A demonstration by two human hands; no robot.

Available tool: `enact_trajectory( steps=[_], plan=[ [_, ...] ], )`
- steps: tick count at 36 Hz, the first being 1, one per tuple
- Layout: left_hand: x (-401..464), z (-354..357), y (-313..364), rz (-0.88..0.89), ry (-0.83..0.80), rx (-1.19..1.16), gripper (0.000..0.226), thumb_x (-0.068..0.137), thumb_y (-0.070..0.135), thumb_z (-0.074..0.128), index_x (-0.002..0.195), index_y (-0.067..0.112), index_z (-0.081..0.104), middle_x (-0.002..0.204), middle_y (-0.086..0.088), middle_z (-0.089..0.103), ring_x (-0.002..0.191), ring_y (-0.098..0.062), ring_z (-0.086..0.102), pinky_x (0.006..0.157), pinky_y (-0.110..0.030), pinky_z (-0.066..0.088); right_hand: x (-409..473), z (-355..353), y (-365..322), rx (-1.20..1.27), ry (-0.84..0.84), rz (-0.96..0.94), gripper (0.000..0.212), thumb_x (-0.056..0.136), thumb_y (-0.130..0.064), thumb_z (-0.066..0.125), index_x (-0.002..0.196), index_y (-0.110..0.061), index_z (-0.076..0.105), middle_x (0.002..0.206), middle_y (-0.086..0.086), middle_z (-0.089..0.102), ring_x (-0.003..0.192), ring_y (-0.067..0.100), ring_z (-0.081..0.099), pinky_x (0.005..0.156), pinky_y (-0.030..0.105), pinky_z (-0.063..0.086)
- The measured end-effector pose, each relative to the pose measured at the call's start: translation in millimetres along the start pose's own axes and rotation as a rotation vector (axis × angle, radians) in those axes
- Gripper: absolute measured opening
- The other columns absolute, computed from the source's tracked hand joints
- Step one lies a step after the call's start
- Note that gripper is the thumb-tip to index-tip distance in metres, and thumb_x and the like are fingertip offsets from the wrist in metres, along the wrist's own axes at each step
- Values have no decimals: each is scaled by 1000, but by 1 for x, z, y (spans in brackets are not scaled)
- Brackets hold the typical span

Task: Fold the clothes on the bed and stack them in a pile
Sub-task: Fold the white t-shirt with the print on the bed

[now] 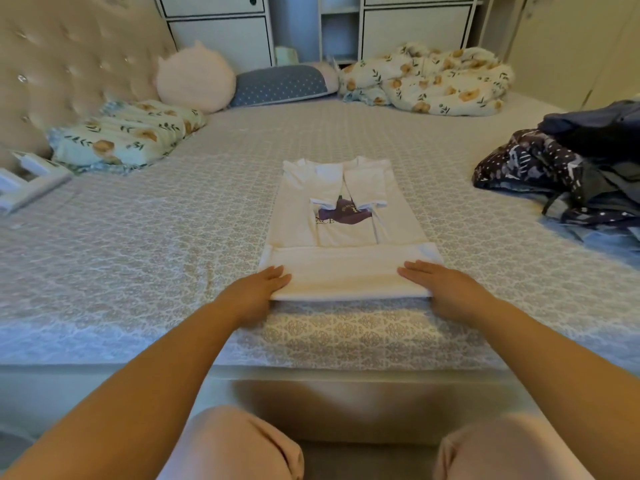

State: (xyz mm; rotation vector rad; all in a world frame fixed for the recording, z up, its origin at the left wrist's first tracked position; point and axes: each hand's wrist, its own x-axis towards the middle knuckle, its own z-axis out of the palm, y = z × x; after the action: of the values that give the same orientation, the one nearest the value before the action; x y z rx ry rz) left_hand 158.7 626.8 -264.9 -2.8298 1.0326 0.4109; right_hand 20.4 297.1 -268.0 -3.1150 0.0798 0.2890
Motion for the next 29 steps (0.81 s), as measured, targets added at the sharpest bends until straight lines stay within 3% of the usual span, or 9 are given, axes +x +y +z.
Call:
enact_trajectory(
  steps=[5, 8, 11, 15, 19, 22, 24, 27, 29],
  plan=[
    [-9, -16, 4, -55, 41, -29, 54, 100, 9, 39, 149, 28, 28, 157, -2, 25, 139, -25, 31, 111, -35, 27, 4, -27, -6, -8, -34, 131, 47, 94, -12, 49, 137, -30, 47, 135, 6, 53, 108, 23, 56, 82, 30, 46],
    [-18, -34, 10, -68, 74, -69, 45, 98, 5, 41, 135, 28, 51, 129, -6, 58, 103, -23, 55, 83, -30, 43, 2, -45, -10, -45, -67, 169, 26, 95, -7, 45, 107, -24, 61, 96, 3, 63, 69, 16, 47, 59, 24, 36],
    [-27, -47, 11, -51, 28, -110, 26, 99, 5, 39, 109, 16, 60, 96, -11, 59, 72, -21, 44, 66, -28, 35, -2, -55, -11, 65, -132, 188, 29, 97, -3, 38, 72, -16, 45, 69, 4, 43, 58, 17, 33, 55, 27, 27],
    [-32, -73, 10, 14, -74, -198, 29, 99, 8, 43, 73, 22, 45, 73, -1, 44, 64, -16, 35, 61, -28, 27, -11, -72, -5, 210, -224, 232, 18, 98, -3, 40, 86, -8, 53, 68, 6, 42, 56, 18, 35, 54, 24, 32],
    [-41, -91, -3, 31, -317, -365, 20, 90, 15, 61, 103, 30, 65, 97, 17, 59, 92, -8, 54, 84, -27, 42, -26, -100, 4, 469, -444, 321, 21, 86, 4, 49, 103, -1, 58, 92, 11, 50, 71, 28, 55, 48, 29, 51],
    [-42, -97, -19, 31, -517, -696, 26, 82, 16, 71, 106, 24, 65, 103, 8, 69, 99, -11, 65, 84, -26, 53, -30, -112, 18, 561, -565, 286, 20, 87, 3, 51, 102, -6, 61, 100, 10, 56, 80, 26, 59, 53, 28, 52],
    [-36, -96, -28, 29, -381, -999, 35, 76, 20, 74, 109, 16, 64, 104, -1, 73, 101, -20, 67, 85, -32, 53, -26, -111, 30, 755, -480, 266, 19, 90, 1, 53, 107, -6, 60, 104, 15, 61, 84, 28, 62, 59, 30, 52],
    [-20, -89, -27, -82, 121, -1430, 38, 81, 35, 65, 114, 14, 63, 103, -1, 72, 103, -23, 65, 84, -37, 51, -14, -102, 41, 1247, -16, 319, 25, 93, -17, 57, 114, -4, 60, 109, 15, 67, 97, 31, 64, 76, 37, 53],
    [-8, -78, -17, -209, 241, -1574, 34, 90, 44, 56, 111, 17, 63, 101, -1, 71, 94, -20, 65, 77, -37, 51, -5, -92, 39, 1428, 204, 397, 34, 93, -34, 57, 113, -7, 63, 104, 11, 69, 92, 27, 64, 74, 37, 50]
  ],
)
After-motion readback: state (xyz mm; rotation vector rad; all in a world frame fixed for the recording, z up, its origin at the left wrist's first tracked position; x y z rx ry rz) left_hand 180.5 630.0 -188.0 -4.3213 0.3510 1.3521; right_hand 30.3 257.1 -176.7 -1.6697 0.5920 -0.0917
